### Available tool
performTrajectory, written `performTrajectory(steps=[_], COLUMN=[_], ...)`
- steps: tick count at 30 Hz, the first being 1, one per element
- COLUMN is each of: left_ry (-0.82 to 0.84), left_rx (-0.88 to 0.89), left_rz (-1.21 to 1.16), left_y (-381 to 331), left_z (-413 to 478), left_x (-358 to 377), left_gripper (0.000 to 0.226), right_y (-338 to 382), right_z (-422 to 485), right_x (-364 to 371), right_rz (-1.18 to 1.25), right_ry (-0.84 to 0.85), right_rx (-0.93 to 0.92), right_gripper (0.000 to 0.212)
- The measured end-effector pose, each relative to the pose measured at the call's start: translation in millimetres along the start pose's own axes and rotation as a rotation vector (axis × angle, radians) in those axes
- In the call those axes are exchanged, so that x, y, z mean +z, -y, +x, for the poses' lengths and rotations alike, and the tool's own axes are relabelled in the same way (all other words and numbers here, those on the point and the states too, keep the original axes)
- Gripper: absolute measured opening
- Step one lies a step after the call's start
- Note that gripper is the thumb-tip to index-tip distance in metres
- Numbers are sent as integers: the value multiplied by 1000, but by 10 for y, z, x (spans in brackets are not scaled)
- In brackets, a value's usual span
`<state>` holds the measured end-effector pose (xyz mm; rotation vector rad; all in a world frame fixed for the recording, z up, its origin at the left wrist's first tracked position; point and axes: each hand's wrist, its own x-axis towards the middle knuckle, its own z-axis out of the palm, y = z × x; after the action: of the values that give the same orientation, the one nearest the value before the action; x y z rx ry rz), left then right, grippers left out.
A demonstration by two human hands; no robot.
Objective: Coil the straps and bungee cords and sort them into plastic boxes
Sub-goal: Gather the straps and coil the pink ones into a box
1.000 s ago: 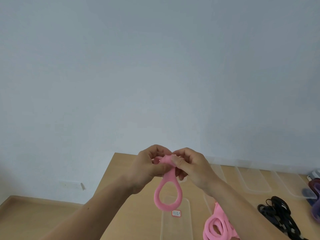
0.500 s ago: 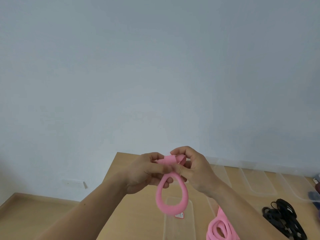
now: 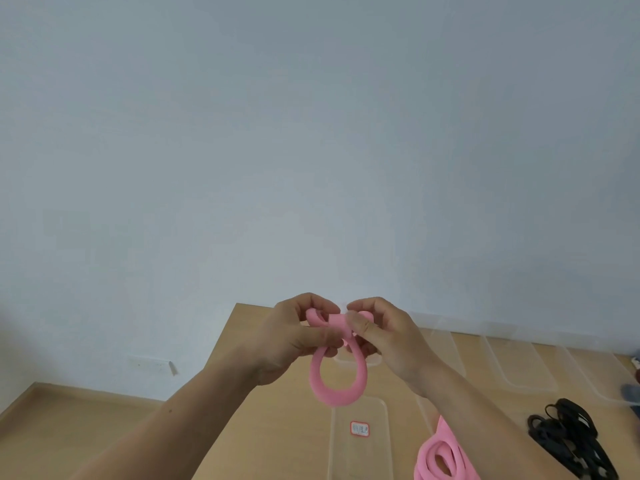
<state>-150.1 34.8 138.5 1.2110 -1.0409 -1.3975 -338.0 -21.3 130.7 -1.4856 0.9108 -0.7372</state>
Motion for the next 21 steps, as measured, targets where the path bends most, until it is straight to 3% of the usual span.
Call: performTrajectory(steps=[5,9,12,14,21], left_ry=[24,33,86,138,121], left_rx=[92,42,-26,-55,-164], left_rz=[137,131,183,173,61], left_y=[41,29,-15,-32,-22], left_z=[-8,4,-2,-16,10], left_x=[58,77,91,85,70], left_gripper=[34,53,36,23,32], right_y=[8,-15,-23,-31,-73], right_z=[-12,-30,-47,-61,-126], right_x=[-22,-53,-58,-53,-48], right_rz=[-59,-43,-61,-142,-276], right_ry=[25,-34,-75,-84,-44], right_rx=[46,-37,-105,-147,-184], right_gripper=[58,36,23,26,42])
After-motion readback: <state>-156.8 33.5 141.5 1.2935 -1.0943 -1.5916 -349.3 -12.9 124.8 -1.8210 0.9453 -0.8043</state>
